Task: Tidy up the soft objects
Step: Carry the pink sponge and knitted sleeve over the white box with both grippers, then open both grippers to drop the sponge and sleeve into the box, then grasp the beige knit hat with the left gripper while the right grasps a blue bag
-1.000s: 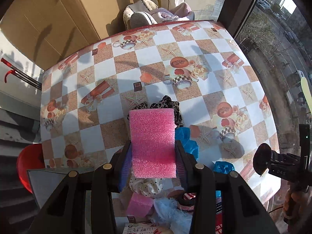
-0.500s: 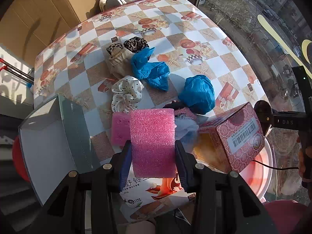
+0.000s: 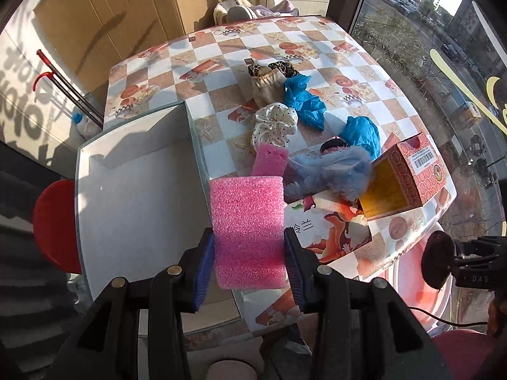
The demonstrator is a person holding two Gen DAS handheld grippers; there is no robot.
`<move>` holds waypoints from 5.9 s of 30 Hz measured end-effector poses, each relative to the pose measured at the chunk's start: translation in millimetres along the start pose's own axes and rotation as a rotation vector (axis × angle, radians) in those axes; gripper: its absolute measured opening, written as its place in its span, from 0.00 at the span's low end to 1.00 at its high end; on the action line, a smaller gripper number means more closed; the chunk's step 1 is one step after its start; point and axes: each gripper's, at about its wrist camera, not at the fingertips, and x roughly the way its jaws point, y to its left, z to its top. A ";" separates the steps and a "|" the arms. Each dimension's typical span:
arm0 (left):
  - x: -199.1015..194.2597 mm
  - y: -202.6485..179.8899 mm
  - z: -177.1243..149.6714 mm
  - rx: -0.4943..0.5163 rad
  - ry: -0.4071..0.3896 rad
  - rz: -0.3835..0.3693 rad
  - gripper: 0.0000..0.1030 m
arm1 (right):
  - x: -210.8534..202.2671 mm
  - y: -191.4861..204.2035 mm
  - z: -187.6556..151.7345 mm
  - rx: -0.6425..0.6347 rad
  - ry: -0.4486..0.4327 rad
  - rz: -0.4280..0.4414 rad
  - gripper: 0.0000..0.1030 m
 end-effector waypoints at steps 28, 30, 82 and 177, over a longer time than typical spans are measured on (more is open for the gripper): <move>57.1 150.2 -67.5 -0.416 0.101 0.161 0.44 | 64.7 305.1 78.1 -0.745 -0.001 -0.032 0.56; 66.8 152.6 -72.3 -0.437 0.134 0.157 0.44 | 79.4 313.7 75.0 -0.778 0.014 -0.060 0.58; 48.5 123.9 -101.4 -0.455 0.156 0.157 0.44 | 93.6 329.9 52.9 -0.818 0.065 -0.073 0.58; 144.3 5.3 225.4 -0.239 0.078 -0.066 0.25 | 37.3 -18.2 241.1 -0.126 0.030 0.035 0.44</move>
